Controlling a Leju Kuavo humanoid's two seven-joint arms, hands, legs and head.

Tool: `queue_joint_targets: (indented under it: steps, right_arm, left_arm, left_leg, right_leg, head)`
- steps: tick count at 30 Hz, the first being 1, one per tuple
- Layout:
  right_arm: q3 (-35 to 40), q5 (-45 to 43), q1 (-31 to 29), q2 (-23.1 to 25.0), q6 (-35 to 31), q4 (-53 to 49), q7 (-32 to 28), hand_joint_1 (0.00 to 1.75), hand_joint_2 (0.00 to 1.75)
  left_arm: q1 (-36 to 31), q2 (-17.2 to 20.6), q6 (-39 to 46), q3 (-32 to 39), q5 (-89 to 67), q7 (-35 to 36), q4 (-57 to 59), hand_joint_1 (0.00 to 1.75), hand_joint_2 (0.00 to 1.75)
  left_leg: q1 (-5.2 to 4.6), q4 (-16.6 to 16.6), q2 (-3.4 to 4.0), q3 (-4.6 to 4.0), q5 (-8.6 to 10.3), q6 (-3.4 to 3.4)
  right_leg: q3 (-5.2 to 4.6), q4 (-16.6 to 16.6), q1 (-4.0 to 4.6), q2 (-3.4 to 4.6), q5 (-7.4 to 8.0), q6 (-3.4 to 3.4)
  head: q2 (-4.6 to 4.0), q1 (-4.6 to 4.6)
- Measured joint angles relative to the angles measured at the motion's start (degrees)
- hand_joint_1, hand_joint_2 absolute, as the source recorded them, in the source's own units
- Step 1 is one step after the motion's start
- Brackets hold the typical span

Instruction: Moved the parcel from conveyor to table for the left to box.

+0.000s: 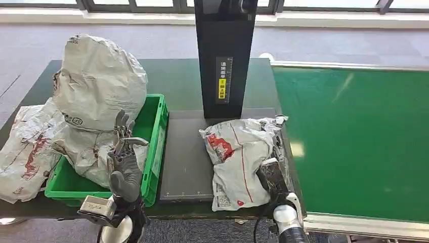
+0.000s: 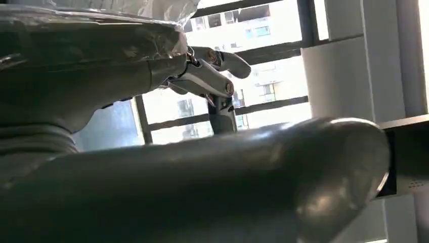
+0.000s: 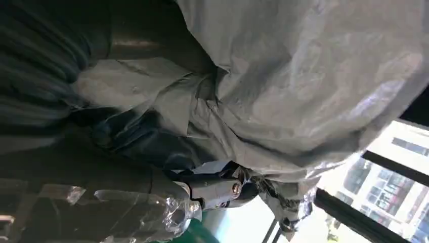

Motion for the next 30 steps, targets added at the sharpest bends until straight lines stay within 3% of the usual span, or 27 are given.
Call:
queue_joint_targets:
  steps: [3, 6, 12, 21, 24, 30]
  right_arm:
    - [0.00, 2.69, -1.26, 0.02, 0.00, 2.27, 0.02, 0.00, 0.00]
    - [-0.02, 1.06, -1.05, 0.11, -0.22, 2.45, -4.95, 0.00, 0.00]
    - [-0.07, 0.61, 6.51, 1.57, 0.66, -11.98, -7.65, 0.00, 0.00]
    - [1.33, 4.70, 12.10, 2.45, -1.09, -28.05, -7.59, 0.00, 0.00]
    - [3.89, 9.40, 13.25, 2.43, -2.36, -32.03, -4.09, 0.00, 0.00]
    - [6.64, 6.79, 15.18, 2.12, -4.22, -36.37, -1.84, 0.00, 0.00]
  left_arm:
    - [-0.57, 0.00, 0.02, -0.22, -0.20, 0.00, 0.24, 0.00, 0.00]
    - [-0.65, 0.00, 0.07, -0.22, -0.22, 0.00, 0.35, 0.00, 0.00]
    - [-0.49, 0.00, 0.07, -0.22, -0.11, 0.00, 0.37, 0.00, 0.00]
    - [-0.48, 0.00, -0.61, -0.22, -0.04, 0.00, 0.37, 0.00, 0.00]
    - [-0.49, 0.00, -1.12, -0.22, -0.04, 0.00, 0.37, 0.00, 0.00]
    - [-0.66, -0.09, -2.60, -0.22, -0.48, 0.00, 0.94, 0.00, 0.00]
  left_leg:
    - [0.00, 0.00, 0.07, 0.12, -0.01, -0.01]
    - [0.00, 0.00, 0.08, 0.16, 0.00, 0.00]
    - [-0.01, 0.00, -0.12, 0.04, 0.03, -0.02]
    - [-0.03, -0.01, -0.11, -0.06, -0.02, 0.00]
    - [-0.03, 0.00, -0.05, -0.04, -0.02, 0.00]
    - [-0.04, -0.01, -0.06, -0.05, -0.02, 0.00]
  right_leg:
    - [0.10, -0.01, 0.01, 0.07, 0.01, 0.01]
    - [0.12, -0.01, 0.01, 0.07, 0.04, 0.02]
    - [0.10, 0.00, 0.01, -0.04, 0.03, 0.02]
    - [0.03, 0.00, -0.05, -0.07, -0.04, 0.01]
    - [-0.02, 0.00, -0.05, -0.03, -0.03, 0.01]
    - [-0.01, 0.00, -0.04, -0.04, -0.05, 0.03]
  head:
    - [0.00, 0.00]
    - [-0.02, 0.00]
    - [0.00, 0.00]
    - [-0.02, 0.00]
    - [-0.02, 0.00]
    - [-0.02, -0.02]
